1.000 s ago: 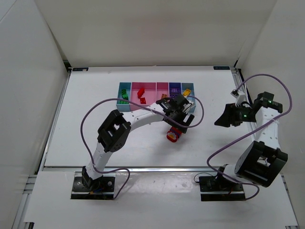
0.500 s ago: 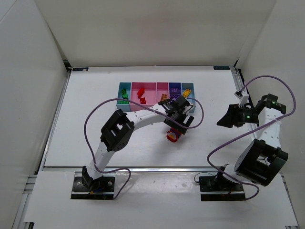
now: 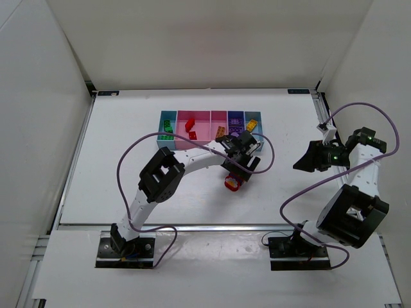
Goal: Sort the legos into containers by color
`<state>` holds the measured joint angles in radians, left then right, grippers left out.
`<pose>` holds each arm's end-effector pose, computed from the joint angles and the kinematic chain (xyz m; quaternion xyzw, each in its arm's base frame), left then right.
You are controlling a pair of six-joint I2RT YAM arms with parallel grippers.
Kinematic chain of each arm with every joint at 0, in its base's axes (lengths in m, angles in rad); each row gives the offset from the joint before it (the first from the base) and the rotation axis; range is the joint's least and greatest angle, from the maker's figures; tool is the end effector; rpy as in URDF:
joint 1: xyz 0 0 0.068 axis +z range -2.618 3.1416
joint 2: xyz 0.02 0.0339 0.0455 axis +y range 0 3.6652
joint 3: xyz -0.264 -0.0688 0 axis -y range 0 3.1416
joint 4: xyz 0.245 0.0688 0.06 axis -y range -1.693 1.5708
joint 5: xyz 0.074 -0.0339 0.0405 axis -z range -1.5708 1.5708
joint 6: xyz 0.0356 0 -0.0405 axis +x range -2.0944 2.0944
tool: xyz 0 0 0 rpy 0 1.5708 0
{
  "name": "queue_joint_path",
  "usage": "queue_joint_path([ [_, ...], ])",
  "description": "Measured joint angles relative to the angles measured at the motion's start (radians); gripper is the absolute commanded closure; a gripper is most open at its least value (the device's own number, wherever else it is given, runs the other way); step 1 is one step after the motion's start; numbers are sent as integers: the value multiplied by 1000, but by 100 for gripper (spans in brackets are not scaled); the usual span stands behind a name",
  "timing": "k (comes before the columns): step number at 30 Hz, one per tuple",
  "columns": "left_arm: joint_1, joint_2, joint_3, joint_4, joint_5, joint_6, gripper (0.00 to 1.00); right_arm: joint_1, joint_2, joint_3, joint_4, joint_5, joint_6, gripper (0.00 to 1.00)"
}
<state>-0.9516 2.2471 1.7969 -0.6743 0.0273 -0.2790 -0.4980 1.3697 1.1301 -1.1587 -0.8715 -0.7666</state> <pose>0.2773 -0.3908 0.1679 0.3246 0.9195 -0.1386 0.1730 0.2205 -0.0889 0.2768 -0.1570 0.8902 0.2931 0.3115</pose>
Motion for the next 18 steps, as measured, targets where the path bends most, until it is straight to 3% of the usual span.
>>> queue_joint_path([
  [5,0,1,1,1,-5,0,14,0,2,0,0,-1,-1,39],
  [8,0,2,1,1,-6,-3,26,-3,11,0,-2,-3,-2,41],
  [13,0,2,3,3,-7,0,60,-5,16,0,-2,-4,-4,42],
  [15,0,2,3,3,-10,0,65,-5,16,0,-2,-5,-5,43],
  [16,0,2,3,3,-13,0,72,-5,16,0,-2,-7,-5,44],
  [18,0,2,3,2,-27,0,75,-5,16,0,-2,-13,-4,44],
])
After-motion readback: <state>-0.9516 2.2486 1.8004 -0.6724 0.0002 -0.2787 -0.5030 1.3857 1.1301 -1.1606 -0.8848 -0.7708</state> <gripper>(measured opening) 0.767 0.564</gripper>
